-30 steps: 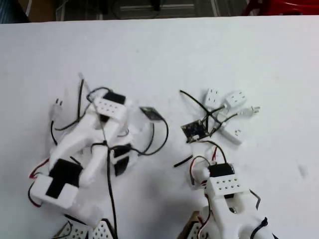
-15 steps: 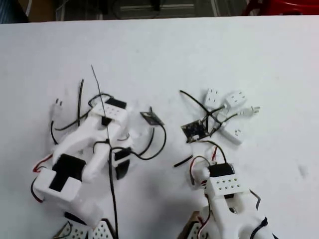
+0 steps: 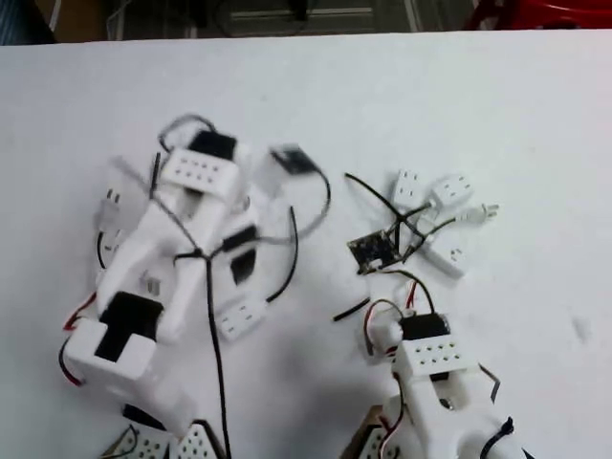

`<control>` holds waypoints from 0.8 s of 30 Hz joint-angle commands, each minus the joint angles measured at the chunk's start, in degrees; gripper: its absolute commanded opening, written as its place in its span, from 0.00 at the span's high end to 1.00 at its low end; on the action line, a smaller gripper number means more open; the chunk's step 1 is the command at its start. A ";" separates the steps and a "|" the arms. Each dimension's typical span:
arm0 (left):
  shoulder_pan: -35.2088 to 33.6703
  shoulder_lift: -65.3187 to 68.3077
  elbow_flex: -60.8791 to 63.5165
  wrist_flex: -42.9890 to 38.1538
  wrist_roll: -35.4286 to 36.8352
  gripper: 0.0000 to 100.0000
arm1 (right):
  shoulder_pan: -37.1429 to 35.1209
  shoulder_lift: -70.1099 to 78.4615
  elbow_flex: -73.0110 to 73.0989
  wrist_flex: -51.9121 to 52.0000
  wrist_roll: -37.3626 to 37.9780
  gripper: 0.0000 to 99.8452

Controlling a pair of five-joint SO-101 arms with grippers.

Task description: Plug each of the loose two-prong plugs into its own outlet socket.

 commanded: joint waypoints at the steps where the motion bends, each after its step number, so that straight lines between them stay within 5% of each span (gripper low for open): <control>1: -1.98 -0.40 -7.30 1.49 0.00 0.78 | -1.36 -0.13 0.26 -0.84 0.00 0.98; 12: -15.96 3.56 -13.45 -13.54 8.70 0.72 | -1.36 -0.13 0.26 -0.84 0.00 0.98; 24: -17.27 35.12 -43.69 -5.01 8.88 0.72 | -1.36 -0.13 0.26 -0.84 0.00 0.98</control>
